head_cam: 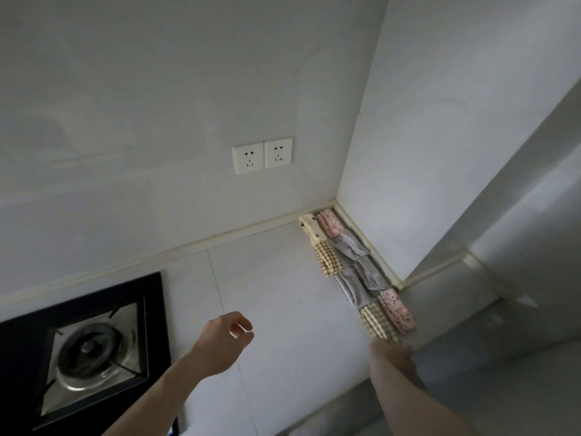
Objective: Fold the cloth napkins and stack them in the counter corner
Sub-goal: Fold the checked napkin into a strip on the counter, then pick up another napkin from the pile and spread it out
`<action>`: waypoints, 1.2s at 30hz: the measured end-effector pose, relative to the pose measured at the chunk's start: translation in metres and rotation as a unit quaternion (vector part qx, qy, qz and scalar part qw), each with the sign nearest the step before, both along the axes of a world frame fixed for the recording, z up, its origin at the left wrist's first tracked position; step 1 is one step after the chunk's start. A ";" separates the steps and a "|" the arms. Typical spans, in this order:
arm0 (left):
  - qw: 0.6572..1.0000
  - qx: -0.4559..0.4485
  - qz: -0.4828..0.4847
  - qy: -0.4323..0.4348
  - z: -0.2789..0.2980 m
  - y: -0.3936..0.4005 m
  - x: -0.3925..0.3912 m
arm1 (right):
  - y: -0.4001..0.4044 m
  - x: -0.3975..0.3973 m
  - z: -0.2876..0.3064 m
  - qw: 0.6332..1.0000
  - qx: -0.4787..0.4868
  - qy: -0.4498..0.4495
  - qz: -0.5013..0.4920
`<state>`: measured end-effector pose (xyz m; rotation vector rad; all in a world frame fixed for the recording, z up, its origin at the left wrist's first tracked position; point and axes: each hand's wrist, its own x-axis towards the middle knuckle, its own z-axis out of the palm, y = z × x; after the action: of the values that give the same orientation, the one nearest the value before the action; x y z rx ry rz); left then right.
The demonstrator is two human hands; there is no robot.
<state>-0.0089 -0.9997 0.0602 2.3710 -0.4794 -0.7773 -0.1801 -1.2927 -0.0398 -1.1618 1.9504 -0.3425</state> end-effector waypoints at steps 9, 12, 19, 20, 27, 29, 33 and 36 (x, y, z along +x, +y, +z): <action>0.996 -0.002 0.086 0.004 0.001 0.120 -0.032 | 0.136 0.028 -0.004 0.955 -0.052 -0.024 0.290; 0.990 -0.002 0.140 0.007 0.003 0.191 -0.058 | 0.209 0.047 0.012 0.885 -0.023 -0.080 0.458; 0.954 -0.015 0.299 -0.013 0.029 0.365 -0.147 | 0.403 0.067 0.066 0.703 0.014 -0.199 0.682; 0.948 -0.018 0.318 -0.018 0.033 0.389 -0.161 | 0.431 0.065 0.073 0.682 0.013 -0.210 0.700; 0.904 -0.018 0.420 -0.075 0.050 0.531 -0.239 | 0.598 0.033 0.114 0.536 0.037 -0.252 0.805; 0.891 -0.024 0.443 -0.093 0.055 0.563 -0.250 | 0.632 0.032 0.123 0.501 0.043 -0.256 0.826; 0.855 -0.046 0.503 -0.119 0.060 0.619 -0.256 | 0.694 0.046 0.134 0.448 0.061 -0.258 0.854; 0.839 -0.040 0.527 -0.129 0.056 0.659 -0.256 | 0.743 0.062 0.133 0.414 0.059 -0.260 0.871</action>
<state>-0.2645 -0.3411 0.1163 2.1822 0.6754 0.0823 -0.1185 -0.5495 0.0929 -1.9344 -0.4323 0.5446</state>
